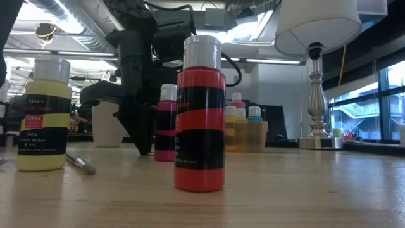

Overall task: Pick & Place Paint Supplies
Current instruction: Put the top silver paint brush into the white cup

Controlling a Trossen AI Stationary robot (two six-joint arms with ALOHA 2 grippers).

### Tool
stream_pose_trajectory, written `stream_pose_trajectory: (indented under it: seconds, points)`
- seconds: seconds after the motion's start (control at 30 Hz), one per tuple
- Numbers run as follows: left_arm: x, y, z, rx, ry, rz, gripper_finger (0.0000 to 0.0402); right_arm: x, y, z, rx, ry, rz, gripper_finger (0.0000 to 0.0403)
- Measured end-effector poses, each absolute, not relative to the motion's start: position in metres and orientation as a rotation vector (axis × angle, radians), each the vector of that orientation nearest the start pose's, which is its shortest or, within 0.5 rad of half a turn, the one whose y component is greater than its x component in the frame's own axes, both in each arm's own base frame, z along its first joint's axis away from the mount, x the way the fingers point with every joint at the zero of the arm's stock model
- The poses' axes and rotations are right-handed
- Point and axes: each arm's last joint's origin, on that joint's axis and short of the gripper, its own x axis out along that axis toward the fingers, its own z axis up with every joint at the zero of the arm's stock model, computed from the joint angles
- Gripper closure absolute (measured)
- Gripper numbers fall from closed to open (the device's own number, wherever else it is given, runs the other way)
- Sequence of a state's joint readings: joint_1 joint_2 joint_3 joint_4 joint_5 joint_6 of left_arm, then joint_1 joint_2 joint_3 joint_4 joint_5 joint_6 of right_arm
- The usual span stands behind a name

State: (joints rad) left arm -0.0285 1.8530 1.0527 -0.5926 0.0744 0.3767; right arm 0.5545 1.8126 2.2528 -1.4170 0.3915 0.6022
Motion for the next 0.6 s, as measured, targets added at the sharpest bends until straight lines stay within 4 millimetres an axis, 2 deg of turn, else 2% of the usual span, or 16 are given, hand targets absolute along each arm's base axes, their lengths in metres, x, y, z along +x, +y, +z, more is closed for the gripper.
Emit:
stream_pose_trajectory:
  seconds: [0.6]
  points:
    - [0.3238, -0.0076, 0.1277, 0.158, 1.358, -0.357, 0.04, 0.2831, 0.1597, 0.4423, 0.134, 0.867, -0.176, 0.019]
